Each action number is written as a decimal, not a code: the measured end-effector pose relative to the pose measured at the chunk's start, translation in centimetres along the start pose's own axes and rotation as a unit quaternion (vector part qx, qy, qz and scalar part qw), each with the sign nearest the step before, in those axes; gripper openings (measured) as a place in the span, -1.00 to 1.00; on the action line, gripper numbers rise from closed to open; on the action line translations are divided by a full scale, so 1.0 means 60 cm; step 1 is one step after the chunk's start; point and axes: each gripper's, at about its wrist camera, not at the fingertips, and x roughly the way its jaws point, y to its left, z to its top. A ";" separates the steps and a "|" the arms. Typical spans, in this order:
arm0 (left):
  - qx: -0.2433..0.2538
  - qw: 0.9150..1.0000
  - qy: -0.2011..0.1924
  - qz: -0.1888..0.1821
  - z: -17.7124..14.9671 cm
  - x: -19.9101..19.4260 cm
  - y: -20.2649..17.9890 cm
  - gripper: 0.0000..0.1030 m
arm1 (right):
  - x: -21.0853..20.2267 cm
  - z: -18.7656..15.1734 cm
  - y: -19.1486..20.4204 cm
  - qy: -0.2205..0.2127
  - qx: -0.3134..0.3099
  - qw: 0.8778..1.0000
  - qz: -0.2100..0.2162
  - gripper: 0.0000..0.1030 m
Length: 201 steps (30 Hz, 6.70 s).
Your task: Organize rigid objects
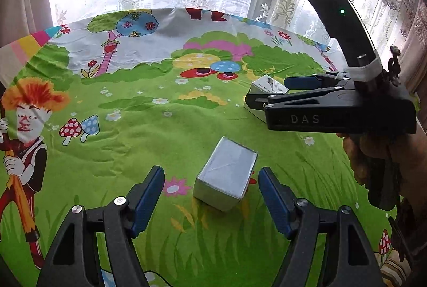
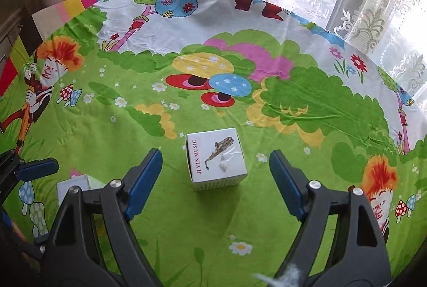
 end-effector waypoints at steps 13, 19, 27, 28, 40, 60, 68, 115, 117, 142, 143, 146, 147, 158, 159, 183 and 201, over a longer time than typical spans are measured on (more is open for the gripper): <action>-0.001 1.000 0.020 0.000 -0.021 0.002 -0.013 -0.28 | -0.032 -0.063 -0.009 0.030 0.033 0.999 0.010 -0.12; -0.020 0.999 0.028 -0.001 -0.066 -0.032 -0.024 -0.28 | -0.074 -0.137 0.025 0.038 0.026 0.999 0.001 -0.12; -0.062 0.997 0.051 0.001 -0.137 -0.074 -0.026 -0.30 | -0.132 -0.214 0.062 0.041 0.030 0.999 -0.007 -0.12; -0.063 0.997 0.047 0.000 -0.147 -0.082 -0.027 -0.30 | -0.138 -0.221 0.067 0.041 0.030 0.999 -0.008 -0.12; -0.086 0.996 0.037 0.002 -0.209 -0.149 -0.032 -0.30 | -0.194 -0.291 0.112 0.036 0.041 0.999 0.001 -0.12; -0.097 0.995 0.021 -0.012 -0.257 -0.211 -0.055 -0.30 | -0.253 -0.338 0.165 0.022 0.027 0.999 0.026 -0.12; -0.112 0.994 0.004 -0.009 -0.277 -0.255 -0.045 -0.30 | -0.278 -0.348 0.190 0.015 0.015 0.999 0.043 -0.12; -0.376 0.905 -0.080 0.181 -0.586 -0.573 0.300 0.30 | -0.419 -0.371 0.676 -0.049 -0.204 0.954 0.212 0.66; -0.366 0.907 -0.068 0.195 -0.578 -0.570 0.279 0.46 | -0.420 -0.380 0.660 -0.049 -0.191 0.957 0.213 0.67; -0.310 0.901 -0.008 0.303 -0.550 -0.591 0.105 0.95 | -0.400 -0.453 0.507 -0.056 -0.067 0.963 0.257 0.75; -0.310 0.900 -0.006 0.305 -0.550 -0.590 0.106 0.95 | -0.400 -0.454 0.509 -0.056 -0.071 0.963 0.256 0.75; -0.307 0.898 0.000 0.315 -0.552 -0.586 0.105 0.95 | -0.400 -0.455 0.511 -0.057 -0.073 0.963 0.252 0.75; -0.306 0.897 0.002 0.318 -0.553 -0.584 0.105 0.95 | -0.399 -0.455 0.510 -0.056 -0.073 0.963 0.252 0.75; -0.313 0.892 0.008 0.325 -0.564 -0.583 0.114 0.95 | -0.402 -0.458 0.516 -0.063 -0.084 0.962 0.254 0.75; -0.313 0.892 0.008 0.325 -0.564 -0.583 0.113 0.95 | -0.402 -0.458 0.516 -0.063 -0.084 0.962 0.254 0.75; -0.312 0.894 0.011 0.320 -0.565 -0.577 0.111 0.95 | -0.401 -0.458 0.516 -0.062 -0.084 0.962 0.254 0.75; -0.316 0.893 0.013 0.319 -0.569 -0.575 0.114 0.95 | -0.401 -0.457 0.517 -0.061 -0.084 0.962 0.254 0.75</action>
